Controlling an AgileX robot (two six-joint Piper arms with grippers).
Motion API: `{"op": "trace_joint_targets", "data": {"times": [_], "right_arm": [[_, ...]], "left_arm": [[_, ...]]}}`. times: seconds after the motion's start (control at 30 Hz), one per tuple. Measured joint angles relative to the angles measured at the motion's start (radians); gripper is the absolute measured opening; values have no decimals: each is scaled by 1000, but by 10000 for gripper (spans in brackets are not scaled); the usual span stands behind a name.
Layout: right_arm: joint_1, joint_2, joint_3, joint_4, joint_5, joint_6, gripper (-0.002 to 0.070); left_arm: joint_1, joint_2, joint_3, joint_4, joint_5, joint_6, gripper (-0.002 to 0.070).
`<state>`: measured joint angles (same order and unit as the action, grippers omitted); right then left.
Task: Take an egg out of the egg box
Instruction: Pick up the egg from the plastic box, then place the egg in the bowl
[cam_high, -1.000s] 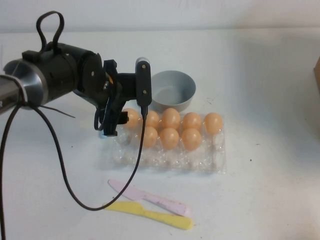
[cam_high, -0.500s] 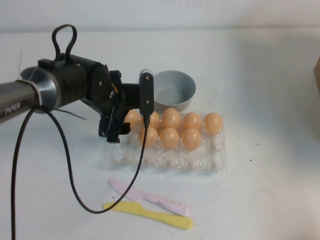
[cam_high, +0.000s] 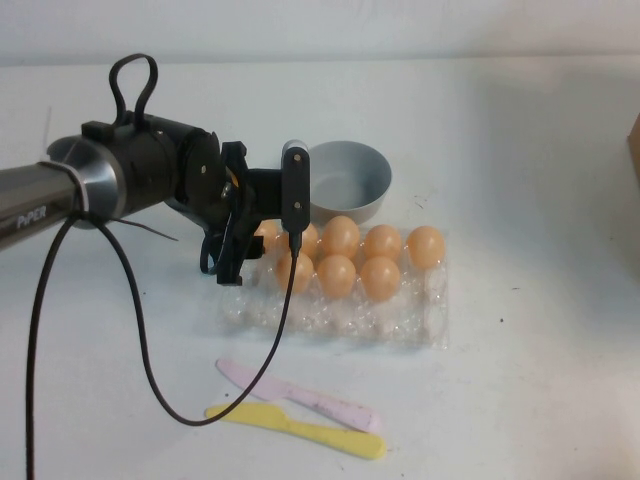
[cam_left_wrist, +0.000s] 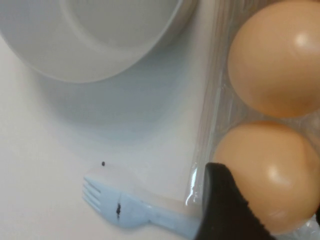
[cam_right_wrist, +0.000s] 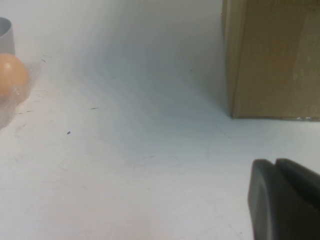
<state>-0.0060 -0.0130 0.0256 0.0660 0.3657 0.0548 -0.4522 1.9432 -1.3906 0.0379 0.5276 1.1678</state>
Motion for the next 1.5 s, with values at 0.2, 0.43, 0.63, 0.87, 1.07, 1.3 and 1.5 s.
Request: {"op": "trace_joint_targets", "data": {"times": [0.2, 0.43, 0.63, 0.87, 1.07, 1.3, 1.5], "right_arm": [[0, 0, 0, 0, 0, 0, -17], [0, 0, 0, 0, 0, 0, -17], [0, 0, 0, 0, 0, 0, -17], [0, 0, 0, 0, 0, 0, -17], [0, 0, 0, 0, 0, 0, -17], [0, 0, 0, 0, 0, 0, -17], [0, 0, 0, 0, 0, 0, -17]], "left_arm": [[0, 0, 0, -2, -2, 2, 313], [0, -27, 0, 10, 19, 2, 312], [0, -104, 0, 44, 48, -9, 312], [-32, -185, -18, 66, -51, -100, 309], [-43, -105, -101, 64, -270, -399, 309], [-43, 112, -187, 64, -366, -669, 309], [-43, 179, -229, 62, -365, -786, 309]]}}
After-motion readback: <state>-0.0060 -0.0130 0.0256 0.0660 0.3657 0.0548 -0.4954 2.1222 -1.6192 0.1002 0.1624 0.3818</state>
